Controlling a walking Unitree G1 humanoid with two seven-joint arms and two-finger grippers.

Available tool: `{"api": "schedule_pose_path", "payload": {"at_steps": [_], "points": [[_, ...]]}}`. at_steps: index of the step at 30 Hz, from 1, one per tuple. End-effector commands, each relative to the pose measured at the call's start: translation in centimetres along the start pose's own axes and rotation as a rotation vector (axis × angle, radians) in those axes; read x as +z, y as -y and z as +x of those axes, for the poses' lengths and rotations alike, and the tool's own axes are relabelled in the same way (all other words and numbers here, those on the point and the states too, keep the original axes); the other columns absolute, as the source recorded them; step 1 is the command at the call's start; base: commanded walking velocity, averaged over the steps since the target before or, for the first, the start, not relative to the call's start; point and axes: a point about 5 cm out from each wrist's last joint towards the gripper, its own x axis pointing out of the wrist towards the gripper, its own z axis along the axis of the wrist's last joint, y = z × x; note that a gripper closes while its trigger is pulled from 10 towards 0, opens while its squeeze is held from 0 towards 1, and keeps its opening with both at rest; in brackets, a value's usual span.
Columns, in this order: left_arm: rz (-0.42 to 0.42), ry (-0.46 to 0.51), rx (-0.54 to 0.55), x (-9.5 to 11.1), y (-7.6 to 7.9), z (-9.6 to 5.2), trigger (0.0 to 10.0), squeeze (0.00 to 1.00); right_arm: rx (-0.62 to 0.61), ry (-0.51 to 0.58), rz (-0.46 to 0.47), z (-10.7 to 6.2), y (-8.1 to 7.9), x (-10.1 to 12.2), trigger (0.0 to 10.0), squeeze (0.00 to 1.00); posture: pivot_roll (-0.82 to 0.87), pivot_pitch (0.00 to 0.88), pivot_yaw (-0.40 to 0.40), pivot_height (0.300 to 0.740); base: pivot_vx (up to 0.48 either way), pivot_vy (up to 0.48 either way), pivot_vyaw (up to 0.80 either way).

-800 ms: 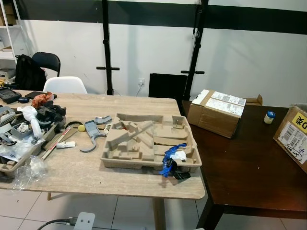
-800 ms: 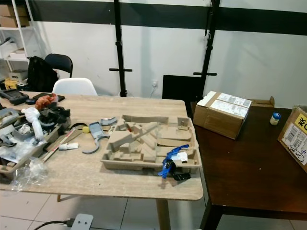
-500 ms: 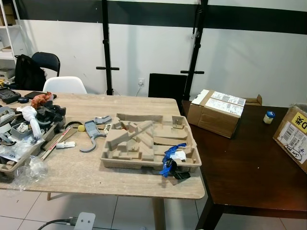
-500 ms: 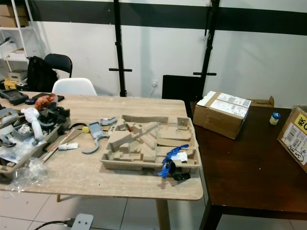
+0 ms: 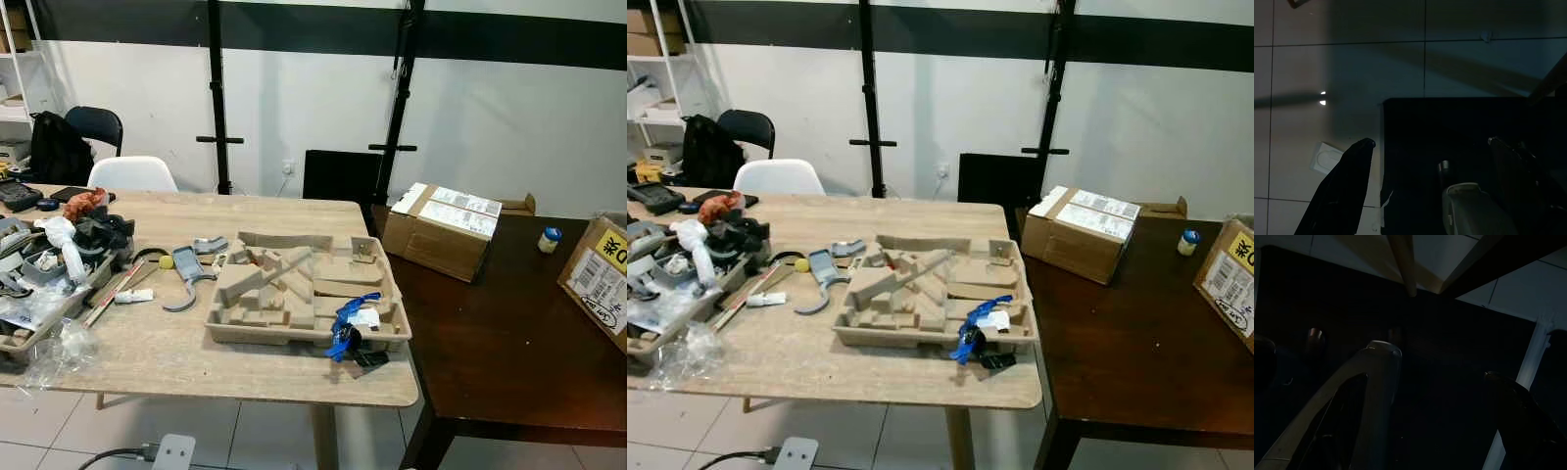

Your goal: Picking trash to rubbish bin

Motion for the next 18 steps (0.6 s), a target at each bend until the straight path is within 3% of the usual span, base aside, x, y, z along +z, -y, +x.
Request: {"api": "schedule_pose_path", "payload": {"at_steps": [1, 18], "points": [[0.01, -0.02, -0.015, -0.54, 0.5, -0.06, 10.0, 0.0, -0.008, -0.01, 0.003, -0.05, 0.23, -0.33, 10.0, 0.0, 0.07, 0.0, -0.038, 0.74, 0.0, 0.0, 0.0], [0.02, -0.021, -0.019, -0.57, 0.45, -0.06, 10.0, 0.0, -0.007, -0.009, -0.008, -0.08, 0.3, -0.43, 10.0, 0.0, 0.07, 0.0, -0.039, 0.74, 0.0, 0.0, 0.0]]}}
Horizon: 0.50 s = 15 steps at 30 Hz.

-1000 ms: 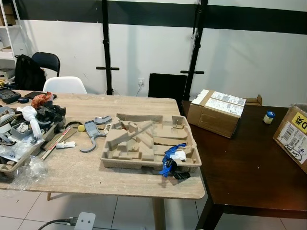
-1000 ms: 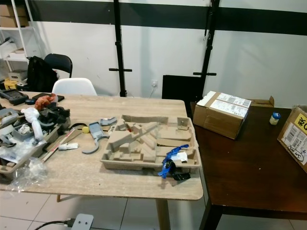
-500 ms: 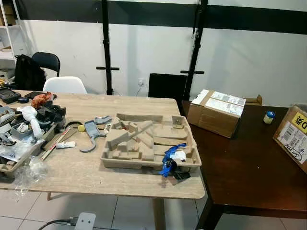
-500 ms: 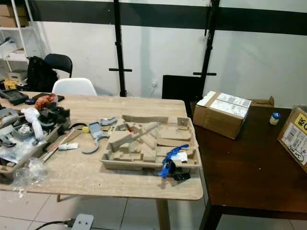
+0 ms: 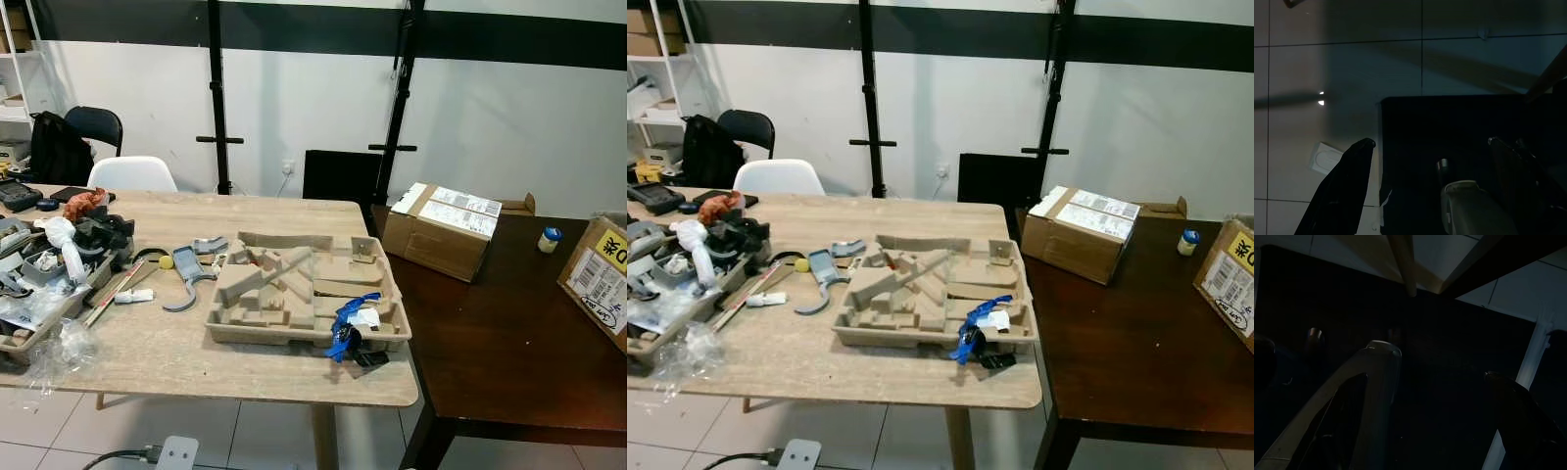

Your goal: Picking trash to rubbish bin

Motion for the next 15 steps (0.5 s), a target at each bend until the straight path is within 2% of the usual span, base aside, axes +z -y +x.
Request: {"api": "schedule_pose_path", "payload": {"at_steps": [1, 15], "points": [[0.013, -0.017, -0.009, -0.46, 0.12, -0.06, 10.0, 0.0, -0.008, -0.01, -0.004, -0.08, 0.3, -0.51, 10.0, 0.0, 0.07, 0.0, -0.038, 0.74, 0.0, 0.0, 0.0], [0.016, -0.013, -0.012, -0.31, 0.22, -0.03, 10.0, 0.0, -0.009, -0.015, -0.009, -0.1, 0.31, -0.71, 10.0, 0.0, 0.07, 0.0, -0.037, 0.74, 0.0, 0.0, 0.0]]}}
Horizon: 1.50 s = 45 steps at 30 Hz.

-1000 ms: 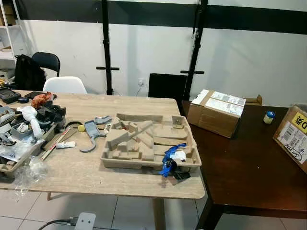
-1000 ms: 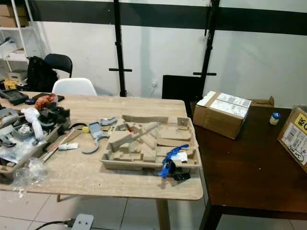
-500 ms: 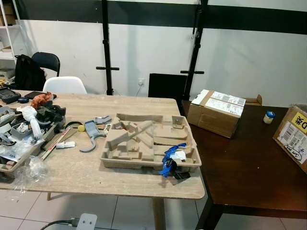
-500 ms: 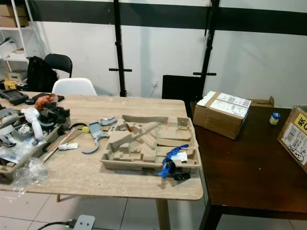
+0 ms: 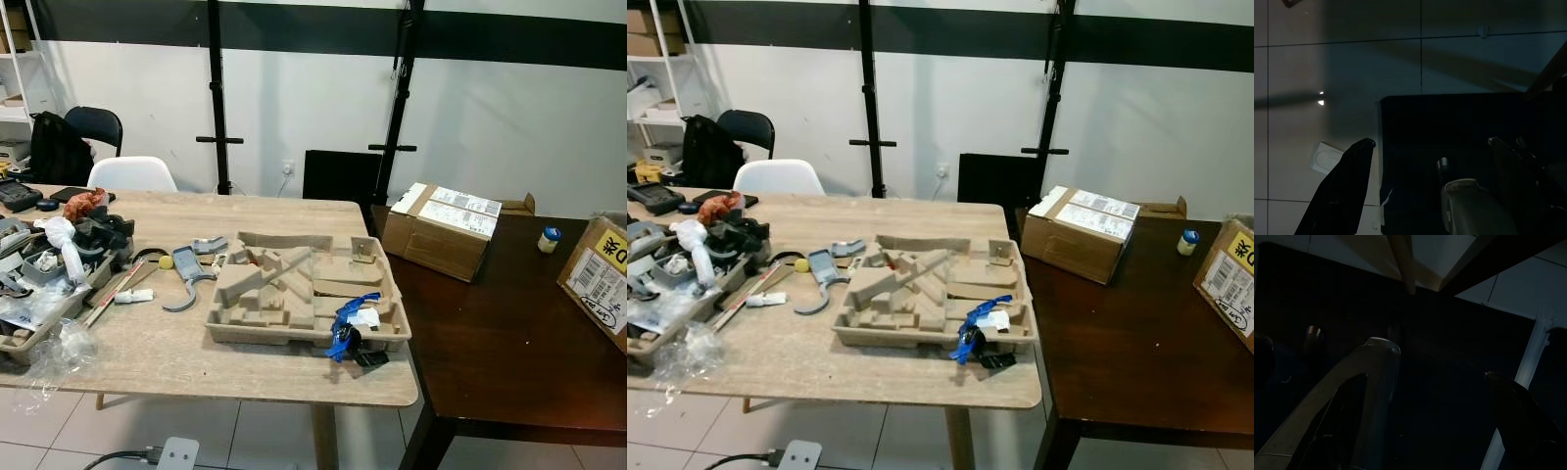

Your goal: Picking trash to rubbish bin

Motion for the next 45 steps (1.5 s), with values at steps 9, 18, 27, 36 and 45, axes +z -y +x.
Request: {"api": "schedule_pose_path", "payload": {"at_steps": [9, 18, 27, 36, 45], "points": [[0.01, -0.009, -0.011, -0.19, 0.25, -0.01, 10.0, 0.0, -0.007, -0.011, -0.009, -0.06, 0.22, -0.44, 10.0, 0.0, 0.07, 0.0, -0.038, 0.74, 0.0, 0.0, 0.0], [0.008, -0.006, -0.015, -0.18, 0.28, -0.01, 10.0, 0.0, -0.004, -0.011, -0.015, -0.07, 0.23, -0.44, 10.0, 0.0, 0.07, 0.0, -0.037, 0.74, 0.0, 0.0, 0.0], [0.012, -0.003, -0.023, -0.08, 0.3, 0.0, 10.0, 0.0, -0.002, -0.01, -0.015, -0.07, 0.23, -0.41, 10.0, 0.0, 0.07, 0.0, -0.038, 0.74, 0.0, 0.0, 0.0], [0.009, -0.004, -0.02, -0.16, 0.23, -0.02, 10.0, 0.0, -0.004, -0.015, -0.009, -0.06, 0.22, -0.47, 10.0, 0.0, 0.07, 0.0, -0.037, 0.74, 0.0, 0.0, 0.0], [0.012, -0.002, -0.02, -0.02, 0.22, 0.01, 10.0, 0.0, -0.012, -0.026, 0.0, -0.09, 0.24, -0.84, 10.0, 0.0, 0.07, 0.0, -0.034, 0.74, 0.0, 0.0, 0.0]]}}
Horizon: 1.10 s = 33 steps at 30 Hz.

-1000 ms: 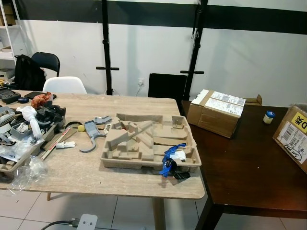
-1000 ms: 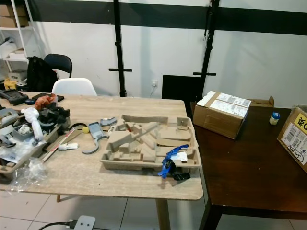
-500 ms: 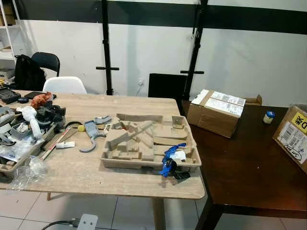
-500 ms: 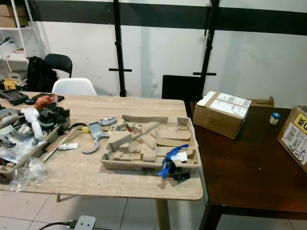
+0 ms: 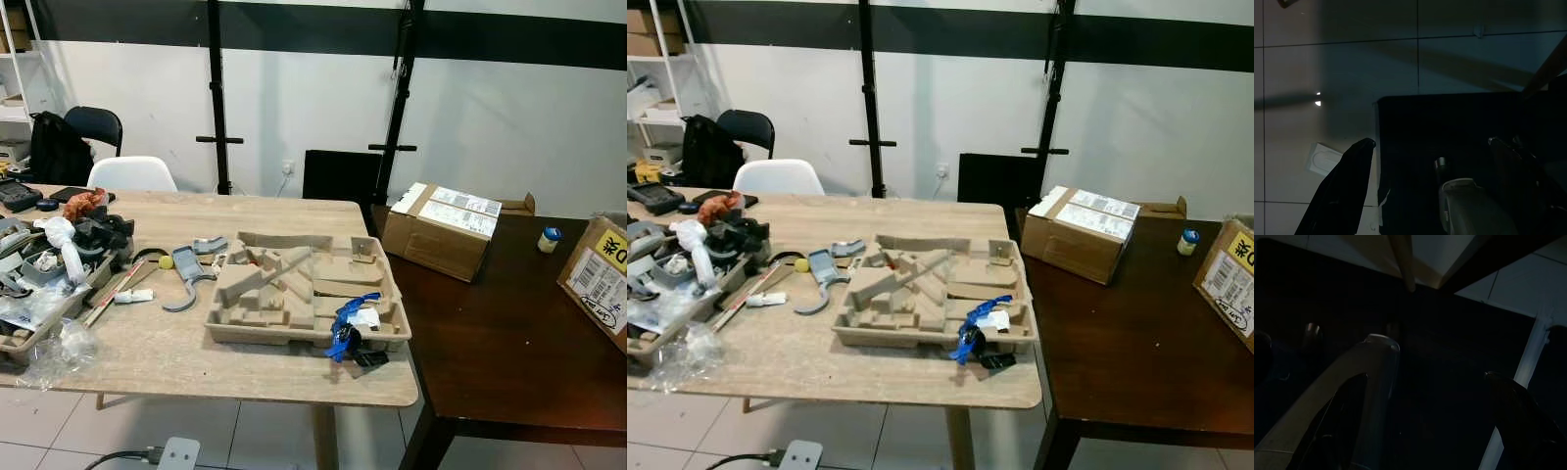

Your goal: Picking trash to rubbish bin

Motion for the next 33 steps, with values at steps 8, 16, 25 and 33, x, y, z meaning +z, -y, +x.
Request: {"api": "schedule_pose_path", "payload": {"at_steps": [8, 16, 25, 33], "points": [[0.013, -0.001, -0.004, 0.1, 0.2, 0.0, 10.0, 0.0, -0.018, 0.0, 0.01, 0.1, 0.0, 1.0, 10.0, 0.0, 0.07, 0.0, -0.032, 0.74, 0.0, 0.0, 0.0], [0.009, -0.001, -0.002, 0.1, 0.2, 0.1, 10.0, 0.0, -0.016, 0.004, 0.01, 0.1, -0.1, 1.6, 10.0, 0.0, 0.07, 0.0, -0.032, 0.74, 0.0, 0.0, -0.1], [0.004, 0.0, 0.0, 0.1, 0.2, 0.1, 10.0, 0.0, -0.011, 0.007, -0.025, 0.1, -0.2, 1.4, 10.0, 0.0, 0.07, 0.0, -0.041, 0.74, 0.0, 0.0, -0.18], [-0.004, 0.002, 0.005, -0.1, 0.2, 0.0, 10.0, 0.0, -0.013, 0.003, -0.062, 0.0, 0.2, 0.6, 10.0, 0.0, 0.08, 0.0, -0.052, 0.74, 0.0, 0.0, 0.0]]}}
